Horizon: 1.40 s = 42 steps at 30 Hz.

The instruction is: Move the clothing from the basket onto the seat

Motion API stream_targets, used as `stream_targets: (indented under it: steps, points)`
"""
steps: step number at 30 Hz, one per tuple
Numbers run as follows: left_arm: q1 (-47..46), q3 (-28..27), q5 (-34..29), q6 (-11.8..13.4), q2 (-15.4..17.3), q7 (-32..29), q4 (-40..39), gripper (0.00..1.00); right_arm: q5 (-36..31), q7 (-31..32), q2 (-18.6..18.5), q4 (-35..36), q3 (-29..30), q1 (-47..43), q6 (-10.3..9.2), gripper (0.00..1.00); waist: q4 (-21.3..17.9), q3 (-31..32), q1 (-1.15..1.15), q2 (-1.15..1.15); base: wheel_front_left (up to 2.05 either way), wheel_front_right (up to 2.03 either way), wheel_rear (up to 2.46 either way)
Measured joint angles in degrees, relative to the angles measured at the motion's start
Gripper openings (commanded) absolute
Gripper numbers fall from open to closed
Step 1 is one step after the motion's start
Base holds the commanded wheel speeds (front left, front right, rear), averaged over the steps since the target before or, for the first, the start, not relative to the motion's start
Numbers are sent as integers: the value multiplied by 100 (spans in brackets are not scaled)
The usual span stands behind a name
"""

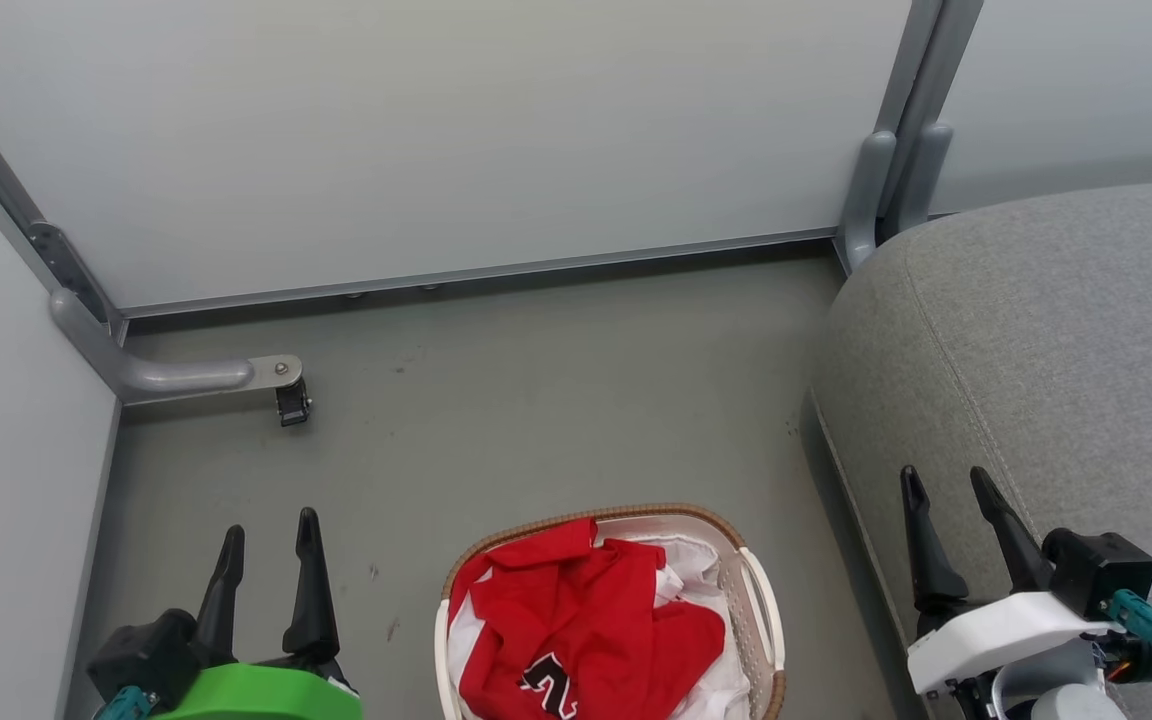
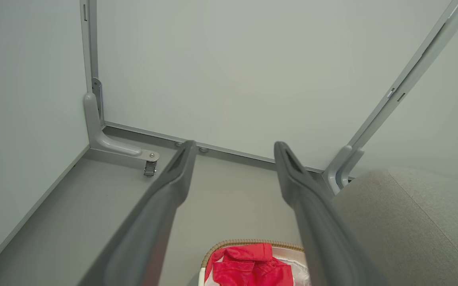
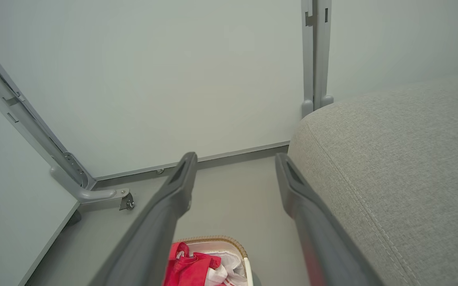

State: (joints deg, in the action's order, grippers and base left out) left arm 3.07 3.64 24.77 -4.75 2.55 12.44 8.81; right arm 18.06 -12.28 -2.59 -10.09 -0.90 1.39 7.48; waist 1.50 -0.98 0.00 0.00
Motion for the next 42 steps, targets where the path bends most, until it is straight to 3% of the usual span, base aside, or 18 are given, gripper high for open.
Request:
stream_targets:
  steps: [24,42]
  points:
    - [104,127,-872,29,12,247,20,100,-961,-272,-11,102,-122,-41,1,100,67,-26,0,0,0,0,0]
    - [105,143,-895,29,13,268,43,100,-998,-272,-12,115,-127,-45,1,100,72,-54,0,0,0,0,0]
